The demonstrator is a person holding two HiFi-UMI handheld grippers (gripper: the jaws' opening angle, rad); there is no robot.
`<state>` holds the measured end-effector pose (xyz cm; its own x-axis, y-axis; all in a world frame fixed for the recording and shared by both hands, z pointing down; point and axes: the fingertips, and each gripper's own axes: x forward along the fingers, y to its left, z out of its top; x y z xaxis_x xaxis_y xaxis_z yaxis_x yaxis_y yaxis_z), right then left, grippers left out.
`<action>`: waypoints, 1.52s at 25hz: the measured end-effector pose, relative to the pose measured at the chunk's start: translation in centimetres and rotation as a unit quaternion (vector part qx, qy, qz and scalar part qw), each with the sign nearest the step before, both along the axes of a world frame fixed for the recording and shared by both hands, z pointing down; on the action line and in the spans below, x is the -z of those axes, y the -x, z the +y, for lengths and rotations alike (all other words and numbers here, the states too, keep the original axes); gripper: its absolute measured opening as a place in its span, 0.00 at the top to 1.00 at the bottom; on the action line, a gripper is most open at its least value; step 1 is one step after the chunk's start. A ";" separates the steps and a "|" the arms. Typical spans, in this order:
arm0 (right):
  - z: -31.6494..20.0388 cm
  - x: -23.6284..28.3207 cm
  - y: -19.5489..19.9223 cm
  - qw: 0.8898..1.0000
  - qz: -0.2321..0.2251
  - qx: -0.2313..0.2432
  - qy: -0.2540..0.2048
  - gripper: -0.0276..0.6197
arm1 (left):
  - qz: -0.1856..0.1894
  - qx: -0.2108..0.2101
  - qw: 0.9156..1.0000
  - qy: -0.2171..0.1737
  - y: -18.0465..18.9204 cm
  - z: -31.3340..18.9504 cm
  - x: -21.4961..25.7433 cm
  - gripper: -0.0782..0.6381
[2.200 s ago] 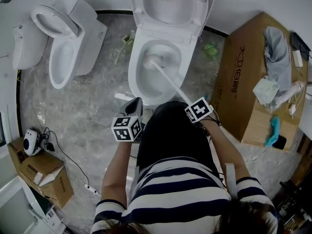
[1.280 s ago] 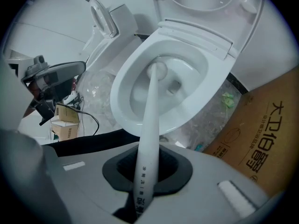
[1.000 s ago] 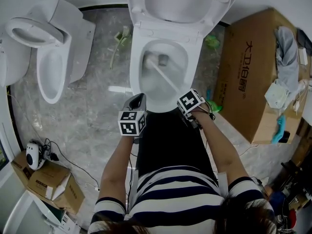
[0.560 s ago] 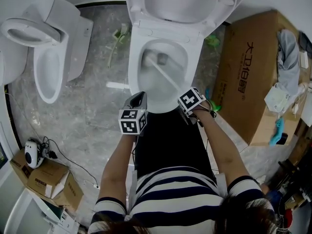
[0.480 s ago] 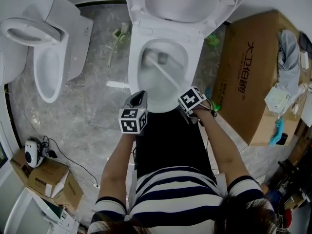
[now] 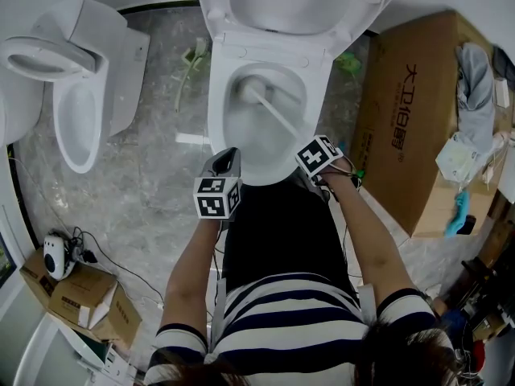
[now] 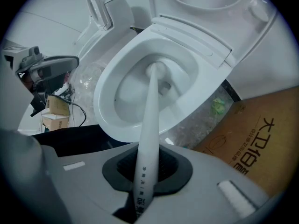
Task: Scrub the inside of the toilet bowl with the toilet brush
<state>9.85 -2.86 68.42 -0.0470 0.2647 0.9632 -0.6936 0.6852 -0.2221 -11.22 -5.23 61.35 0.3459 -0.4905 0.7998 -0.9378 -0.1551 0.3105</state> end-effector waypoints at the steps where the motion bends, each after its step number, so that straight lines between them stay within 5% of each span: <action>1: -0.2 0.1 -0.4 1.000 0.007 -0.001 0.000 0.91 | 0.000 -0.002 1.000 0.000 -0.1 0.0 0.0 0.89; 18: 1.4 1.6 -4.8 0.995 0.088 0.001 0.039 0.91 | 0.003 -0.021 1.000 -0.010 -1.0 -0.6 0.7 0.89; 24: 1.8 2.2 -5.2 0.992 0.110 0.042 0.052 0.91 | 0.003 -0.018 1.000 -0.002 -0.7 0.3 0.4 0.89; 38: 5.5 2.9 -4.2 0.989 0.081 0.042 0.114 0.91 | 0.001 -0.022 1.000 -0.002 0.0 0.3 0.5 0.89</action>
